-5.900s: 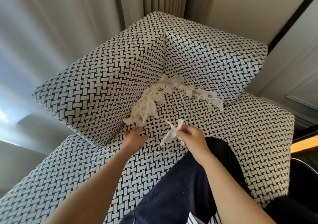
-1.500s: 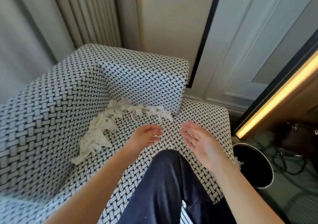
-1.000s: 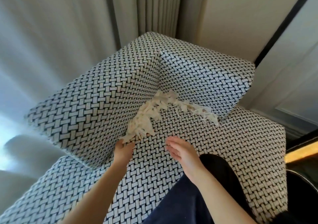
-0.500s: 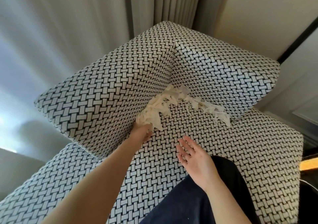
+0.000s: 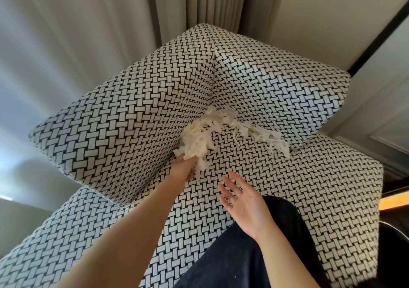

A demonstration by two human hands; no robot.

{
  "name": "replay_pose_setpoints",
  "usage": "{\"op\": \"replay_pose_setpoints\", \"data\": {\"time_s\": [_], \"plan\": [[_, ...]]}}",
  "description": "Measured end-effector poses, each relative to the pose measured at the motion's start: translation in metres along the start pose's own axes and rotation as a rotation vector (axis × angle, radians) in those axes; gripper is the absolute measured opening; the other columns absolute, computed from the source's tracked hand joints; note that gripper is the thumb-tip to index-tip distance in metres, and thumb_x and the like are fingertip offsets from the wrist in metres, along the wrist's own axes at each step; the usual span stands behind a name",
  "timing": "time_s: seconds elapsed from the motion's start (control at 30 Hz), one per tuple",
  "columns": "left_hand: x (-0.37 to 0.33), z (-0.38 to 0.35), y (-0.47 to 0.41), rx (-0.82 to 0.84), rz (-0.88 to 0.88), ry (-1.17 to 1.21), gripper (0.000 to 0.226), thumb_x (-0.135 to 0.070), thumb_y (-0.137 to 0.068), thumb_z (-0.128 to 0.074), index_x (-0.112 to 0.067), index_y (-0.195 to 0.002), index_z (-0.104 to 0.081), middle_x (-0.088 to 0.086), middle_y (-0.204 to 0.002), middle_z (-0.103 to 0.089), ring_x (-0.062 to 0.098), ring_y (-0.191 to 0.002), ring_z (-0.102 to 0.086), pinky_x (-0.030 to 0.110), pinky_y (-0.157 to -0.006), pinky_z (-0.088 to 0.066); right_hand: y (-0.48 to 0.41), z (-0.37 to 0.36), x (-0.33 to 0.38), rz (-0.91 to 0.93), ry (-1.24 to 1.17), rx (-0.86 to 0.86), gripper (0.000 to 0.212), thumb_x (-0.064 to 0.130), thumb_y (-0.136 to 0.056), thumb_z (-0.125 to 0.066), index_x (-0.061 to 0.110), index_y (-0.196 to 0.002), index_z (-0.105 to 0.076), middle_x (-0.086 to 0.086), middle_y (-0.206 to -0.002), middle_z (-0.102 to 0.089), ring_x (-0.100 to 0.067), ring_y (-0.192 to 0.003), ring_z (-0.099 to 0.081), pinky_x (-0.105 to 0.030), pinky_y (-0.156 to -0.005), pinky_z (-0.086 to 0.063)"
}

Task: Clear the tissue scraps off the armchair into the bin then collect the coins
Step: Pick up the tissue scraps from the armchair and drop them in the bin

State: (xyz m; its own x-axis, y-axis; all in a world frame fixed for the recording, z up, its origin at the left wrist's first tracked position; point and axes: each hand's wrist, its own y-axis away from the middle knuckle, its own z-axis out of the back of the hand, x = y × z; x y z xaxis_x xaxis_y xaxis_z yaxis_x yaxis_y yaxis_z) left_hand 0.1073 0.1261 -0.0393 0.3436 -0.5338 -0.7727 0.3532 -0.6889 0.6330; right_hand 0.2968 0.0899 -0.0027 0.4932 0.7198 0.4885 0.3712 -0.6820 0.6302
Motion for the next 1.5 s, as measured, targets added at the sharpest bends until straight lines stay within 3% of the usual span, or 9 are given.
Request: {"op": "replay_pose_setpoints", "data": {"time_s": [0.17, 0.23, 0.3, 0.47, 0.6, 0.87, 1.2, 1.33, 1.5], "plan": [[0.019, 0.010, 0.012, 0.073, -0.073, -0.229, 0.025, -0.009, -0.081, -0.065, -0.012, -0.105, -0.063, 0.004, -0.077, -0.060, 0.015, -0.065, -0.056, 0.022, -0.056, -0.047, -0.001, 0.000, -0.001, -0.002, 0.005, 0.010, 0.037, 0.026, -0.091, -0.053, 0.017, -0.127, -0.058, -0.009, -0.127, -0.060, -0.026, -0.116, -0.056, -0.041, -0.099, -0.042], [0.026, 0.016, 0.015, 0.060, -0.119, -0.320, 0.036, -0.012, -0.079, -0.069, -0.019, -0.114, -0.062, 0.007, -0.102, -0.065, 0.024, -0.089, -0.065, 0.033, -0.077, -0.057, -0.001, 0.000, -0.001, 0.002, 0.014, 0.021, 0.041, 0.027, -0.088, -0.055, 0.017, -0.127, -0.057, -0.008, -0.126, -0.060, -0.026, -0.116, -0.056, -0.042, -0.102, -0.041], [0.029, 0.022, 0.020, -0.010, -0.170, -0.401, 0.039, -0.020, -0.078, -0.072, -0.029, -0.114, -0.060, -0.002, -0.122, -0.055, 0.027, -0.105, -0.061, 0.040, -0.090, -0.052, -0.001, 0.000, -0.002, 0.005, 0.015, 0.028, 0.046, 0.027, -0.083, -0.058, 0.016, -0.128, -0.057, -0.009, -0.127, -0.060, -0.026, -0.115, -0.056, -0.044, -0.107, -0.038], [0.024, 0.028, 0.031, -0.223, -0.330, -0.557, 0.034, -0.029, -0.085, -0.064, -0.024, -0.118, -0.060, -0.003, -0.127, -0.052, 0.010, -0.096, -0.053, 0.025, -0.075, -0.041, -0.001, 0.000, -0.002, 0.017, 0.038, 0.028, 0.043, 0.027, -0.084, -0.057, 0.016, -0.126, -0.058, -0.008, -0.127, -0.060, -0.026, -0.116, -0.056, -0.042, -0.103, -0.040], [0.020, 0.027, 0.030, -0.108, -0.382, -0.693, 0.036, -0.027, -0.087, -0.063, -0.025, -0.123, -0.058, -0.001, -0.136, -0.044, 0.013, -0.115, -0.046, 0.022, -0.085, -0.035, -0.003, 0.001, -0.005, 0.020, 0.066, 0.022, 0.035, 0.023, -0.093, -0.051, 0.018, -0.127, -0.056, -0.008, -0.130, -0.058, -0.025, -0.118, -0.054, -0.039, -0.098, -0.045], [0.036, 0.015, 0.034, 0.110, -0.442, -0.809, 0.011, -0.020, -0.083, -0.068, -0.030, -0.083, -0.069, -0.008, -0.112, -0.059, 0.009, -0.104, -0.054, 0.023, -0.087, -0.042, -0.001, -0.001, -0.008, 0.013, 0.247, 0.072, 0.033, 0.016, -0.098, -0.045, 0.019, -0.130, -0.052, -0.007, -0.129, -0.057, -0.021, -0.119, -0.052, -0.039, -0.102, -0.040], [0.062, 0.034, 0.048, 0.062, -0.384, -0.622, 0.022, -0.008, -0.085, -0.062, -0.025, -0.099, -0.065, -0.010, -0.105, -0.064, 0.008, -0.067, -0.055, 0.013, -0.059, -0.044, -0.005, -0.005, -0.023, -0.057, 0.771, 0.091, 0.037, 0.018, -0.097, -0.051, 0.024, -0.133, -0.048, -0.001, -0.147, -0.037, -0.017, -0.130, -0.041, -0.033, -0.107, -0.038], [0.061, 0.041, 0.052, -0.084, -0.336, -0.579, 0.025, -0.005, -0.087, -0.056, -0.019, -0.107, -0.063, -0.007, -0.111, -0.061, 0.010, -0.051, -0.056, 0.011, -0.036, -0.034, -0.006, -0.002, -0.021, 0.006, 0.659, 0.063, 0.022, 0.014, -0.097, -0.050, 0.018, -0.117, -0.058, -0.004, -0.128, -0.058, -0.015, -0.114, -0.057, -0.036, -0.104, -0.042], [0.056, 0.049, 0.056, -0.226, -0.392, -0.660, 0.028, -0.010, -0.087, -0.058, -0.023, -0.112, -0.062, -0.006, -0.126, -0.057, 0.006, -0.040, -0.058, 0.010, -0.034, -0.037, -0.003, 0.001, -0.015, 0.063, 0.359, 0.091, 0.021, 0.009, -0.092, -0.053, 0.008, -0.111, -0.063, -0.007, -0.108, -0.068, -0.017, -0.098, -0.062, -0.034, -0.092, -0.045]]}}
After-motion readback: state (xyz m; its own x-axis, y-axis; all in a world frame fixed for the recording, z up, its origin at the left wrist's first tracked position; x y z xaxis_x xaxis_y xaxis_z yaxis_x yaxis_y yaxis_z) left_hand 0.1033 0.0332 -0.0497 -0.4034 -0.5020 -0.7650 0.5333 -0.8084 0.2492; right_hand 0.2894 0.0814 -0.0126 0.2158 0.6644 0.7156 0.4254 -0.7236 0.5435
